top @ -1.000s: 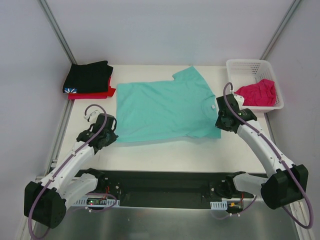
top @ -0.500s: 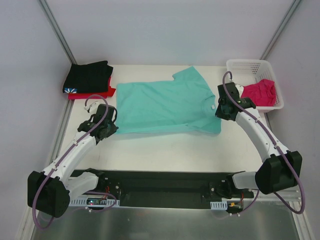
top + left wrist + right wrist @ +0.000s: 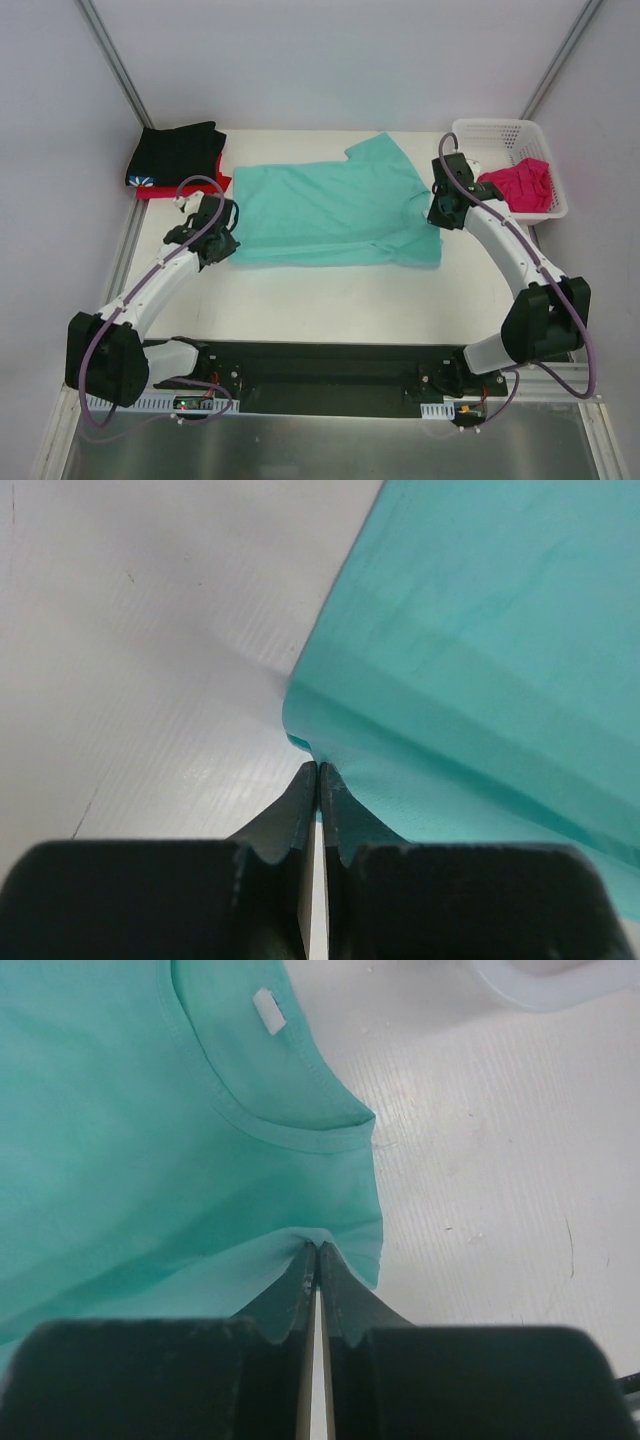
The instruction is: Fold and stack the t-shirts
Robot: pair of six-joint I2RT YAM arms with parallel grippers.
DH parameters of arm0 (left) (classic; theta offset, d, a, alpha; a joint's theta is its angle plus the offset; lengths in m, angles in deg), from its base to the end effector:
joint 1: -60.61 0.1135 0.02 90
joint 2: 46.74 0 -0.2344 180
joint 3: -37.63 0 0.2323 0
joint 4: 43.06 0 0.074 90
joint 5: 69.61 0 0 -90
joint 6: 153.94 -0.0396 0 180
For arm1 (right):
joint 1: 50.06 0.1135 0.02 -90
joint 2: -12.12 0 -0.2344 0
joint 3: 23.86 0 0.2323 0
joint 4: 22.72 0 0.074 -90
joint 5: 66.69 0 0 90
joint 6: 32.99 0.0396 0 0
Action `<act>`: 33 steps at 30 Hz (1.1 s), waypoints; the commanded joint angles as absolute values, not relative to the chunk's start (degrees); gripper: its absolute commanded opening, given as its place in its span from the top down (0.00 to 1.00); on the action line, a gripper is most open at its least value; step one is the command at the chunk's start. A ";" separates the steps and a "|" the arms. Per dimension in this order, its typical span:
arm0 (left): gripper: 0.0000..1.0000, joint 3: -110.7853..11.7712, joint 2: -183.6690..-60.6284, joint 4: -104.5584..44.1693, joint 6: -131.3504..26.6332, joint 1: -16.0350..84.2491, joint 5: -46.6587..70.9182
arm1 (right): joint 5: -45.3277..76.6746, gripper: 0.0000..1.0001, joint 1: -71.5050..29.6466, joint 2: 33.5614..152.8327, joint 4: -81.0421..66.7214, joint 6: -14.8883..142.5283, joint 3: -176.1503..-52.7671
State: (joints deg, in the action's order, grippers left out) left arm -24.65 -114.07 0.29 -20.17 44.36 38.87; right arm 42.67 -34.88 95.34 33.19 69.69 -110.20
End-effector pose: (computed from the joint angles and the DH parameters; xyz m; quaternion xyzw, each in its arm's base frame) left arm 0.2292 -0.0537 0.2259 -0.2749 0.8827 -0.0453 0.3786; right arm 0.2849 0.0637 0.2702 0.0333 0.9352 -0.0790 0.3436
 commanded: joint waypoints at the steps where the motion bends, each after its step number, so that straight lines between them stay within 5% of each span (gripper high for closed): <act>1: 1.00 -28.14 -116.35 -1.37 -22.19 45.31 39.02 | 42.30 0.96 -35.64 97.72 31.80 68.17 -114.76; 33: 1.00 -36.13 -130.85 -6.03 -22.54 49.00 35.86 | 40.10 0.98 -36.61 114.68 30.83 67.73 -128.12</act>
